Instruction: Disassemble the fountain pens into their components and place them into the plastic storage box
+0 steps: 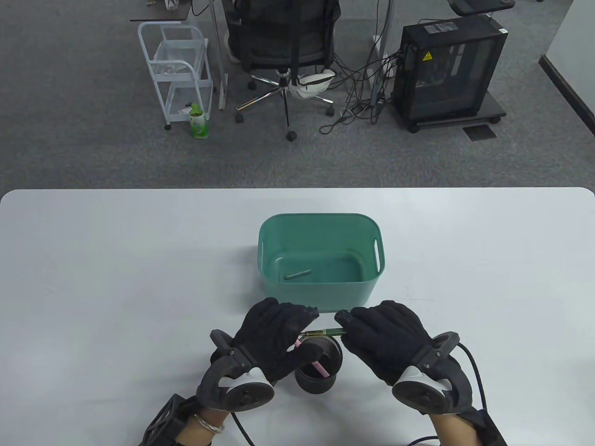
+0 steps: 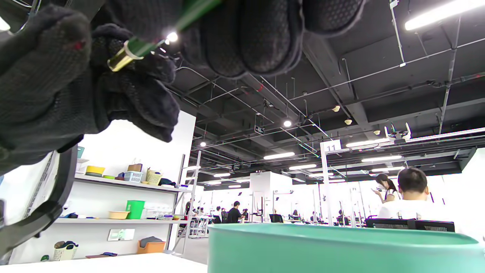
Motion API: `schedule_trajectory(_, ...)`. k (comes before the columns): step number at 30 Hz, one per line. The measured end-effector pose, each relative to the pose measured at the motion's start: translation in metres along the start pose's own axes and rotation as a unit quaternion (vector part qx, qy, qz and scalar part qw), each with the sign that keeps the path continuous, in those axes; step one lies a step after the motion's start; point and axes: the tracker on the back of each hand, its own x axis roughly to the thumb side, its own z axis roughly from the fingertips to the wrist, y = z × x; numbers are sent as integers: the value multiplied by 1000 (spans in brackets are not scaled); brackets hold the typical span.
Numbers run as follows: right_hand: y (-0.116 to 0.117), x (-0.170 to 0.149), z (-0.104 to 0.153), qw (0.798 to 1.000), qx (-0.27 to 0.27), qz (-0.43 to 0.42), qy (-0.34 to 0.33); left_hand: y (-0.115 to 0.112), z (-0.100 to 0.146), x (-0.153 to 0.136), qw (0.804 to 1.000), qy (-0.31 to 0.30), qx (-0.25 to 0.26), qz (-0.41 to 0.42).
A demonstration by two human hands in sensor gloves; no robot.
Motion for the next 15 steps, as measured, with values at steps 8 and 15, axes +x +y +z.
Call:
schedule_trajectory(8, 0, 0, 0, 1000, 1, 1, 0, 1, 0, 5, 1000, -9, 10, -15)
schedule_trajectory(15, 0, 1, -1, 1000, 3, 2, -2, 0, 0, 4, 1000, -4, 5, -11)
